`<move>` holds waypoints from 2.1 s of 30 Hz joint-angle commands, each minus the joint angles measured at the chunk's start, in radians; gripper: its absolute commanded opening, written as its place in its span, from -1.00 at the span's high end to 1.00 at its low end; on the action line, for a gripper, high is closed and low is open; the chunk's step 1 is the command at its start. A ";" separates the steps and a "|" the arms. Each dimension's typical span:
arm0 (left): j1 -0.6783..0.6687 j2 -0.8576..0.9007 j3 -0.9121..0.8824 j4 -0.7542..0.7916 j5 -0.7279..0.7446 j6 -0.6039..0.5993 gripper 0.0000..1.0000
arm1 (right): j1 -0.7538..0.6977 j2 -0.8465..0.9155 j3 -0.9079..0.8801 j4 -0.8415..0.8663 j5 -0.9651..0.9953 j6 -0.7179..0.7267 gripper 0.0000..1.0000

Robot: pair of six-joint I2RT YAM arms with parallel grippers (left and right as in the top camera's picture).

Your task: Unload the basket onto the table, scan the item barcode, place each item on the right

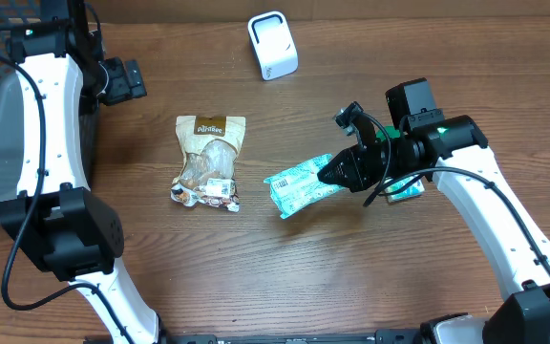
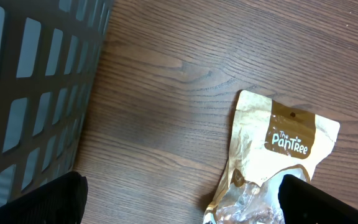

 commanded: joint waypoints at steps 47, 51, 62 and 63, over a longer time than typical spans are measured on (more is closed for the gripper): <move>0.000 0.001 0.020 0.000 0.004 0.019 -0.99 | 0.174 0.022 0.534 -0.153 0.484 0.121 0.93; 0.000 0.001 0.020 0.000 0.004 0.019 -0.99 | 0.174 0.030 0.542 -0.074 0.621 0.115 0.94; 0.000 0.001 0.020 0.000 0.004 0.019 -0.99 | 0.192 0.214 0.542 0.223 0.821 -0.204 0.93; 0.000 0.001 0.020 0.000 0.004 0.019 -0.99 | 0.197 0.233 0.542 0.253 0.848 -0.223 0.93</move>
